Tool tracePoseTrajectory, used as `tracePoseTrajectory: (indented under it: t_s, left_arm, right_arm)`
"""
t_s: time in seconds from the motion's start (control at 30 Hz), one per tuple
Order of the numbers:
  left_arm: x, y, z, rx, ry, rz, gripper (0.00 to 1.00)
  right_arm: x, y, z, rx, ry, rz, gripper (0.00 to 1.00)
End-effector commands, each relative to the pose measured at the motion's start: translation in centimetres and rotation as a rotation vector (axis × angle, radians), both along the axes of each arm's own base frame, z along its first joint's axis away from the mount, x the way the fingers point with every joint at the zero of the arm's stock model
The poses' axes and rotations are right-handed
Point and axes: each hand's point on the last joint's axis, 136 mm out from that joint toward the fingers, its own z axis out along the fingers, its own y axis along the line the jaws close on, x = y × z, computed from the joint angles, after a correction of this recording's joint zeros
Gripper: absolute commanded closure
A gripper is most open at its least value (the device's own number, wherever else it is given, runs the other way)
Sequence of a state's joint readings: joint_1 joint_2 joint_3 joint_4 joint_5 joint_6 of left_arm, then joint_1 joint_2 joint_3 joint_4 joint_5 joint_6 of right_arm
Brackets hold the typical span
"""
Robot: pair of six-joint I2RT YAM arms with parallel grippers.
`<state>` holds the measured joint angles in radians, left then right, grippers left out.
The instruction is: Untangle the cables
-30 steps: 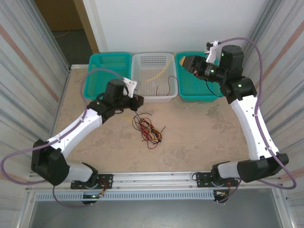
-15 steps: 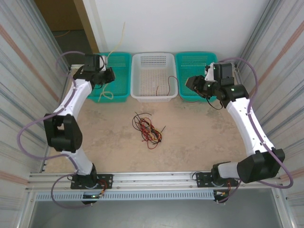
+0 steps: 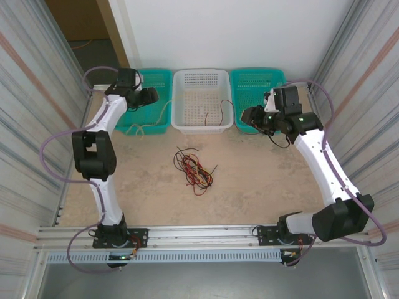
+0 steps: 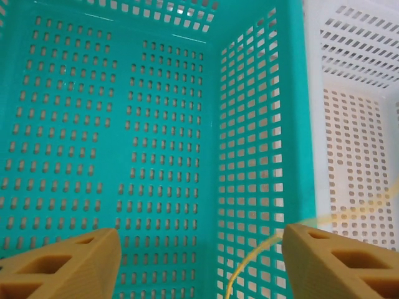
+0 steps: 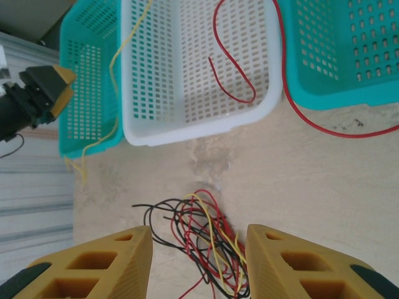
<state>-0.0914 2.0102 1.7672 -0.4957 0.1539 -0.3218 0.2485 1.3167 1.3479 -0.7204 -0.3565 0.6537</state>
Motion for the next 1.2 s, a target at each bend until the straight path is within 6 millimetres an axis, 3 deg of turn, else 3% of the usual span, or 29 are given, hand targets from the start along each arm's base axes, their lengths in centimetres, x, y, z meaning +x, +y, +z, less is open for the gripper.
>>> tracePoseTrajectory:
  t_s: [0.0,0.13,0.23,0.37,0.47,0.63,0.77,1.0,1.17]
  left_arm:
    - [-0.9,0.8,3.5,0.008,-0.086,0.040,0.28]
    - [-3.1,1.1,5.2,0.017,-0.104,0.042,0.31]
    - [-6.0,1.2,5.0,0.034,-0.076,0.048,0.33]
    - [-11.7,1.0,3.7,0.055,-0.019,0.071,0.36]
    - [-16.0,0.5,2.5,0.111,-0.012,0.054,0.32]
    - [-20.1,-0.1,-1.2,0.021,0.095,0.038,0.32]
    - [-20.0,0.5,-3.1,-0.094,0.162,0.107,0.36]
    - [-16.7,0.5,-2.3,-0.290,0.116,0.176,0.38]
    - [-15.8,0.9,-3.5,-0.353,0.124,0.248,0.41]
  right_arm:
    - [-1.1,-0.6,-0.9,-0.031,0.021,-0.010,0.57]
    - [-1.6,-0.4,-1.6,-0.021,0.033,-0.018,0.57]
    - [-2.0,-0.3,-1.8,-0.019,0.032,-0.022,0.57]
    - [-2.3,0.0,-2.5,-0.025,0.032,-0.018,0.57]
    - [-2.5,0.1,-3.0,-0.025,0.035,-0.014,0.57]
    - [-2.6,0.3,-4.0,-0.026,0.046,0.005,0.56]
    - [-2.7,0.6,-4.5,-0.036,0.060,0.032,0.57]
    - [-2.4,0.5,-5.0,-0.045,0.064,0.044,0.57]
    - [-2.1,0.1,-4.8,-0.033,0.056,0.037,0.57]
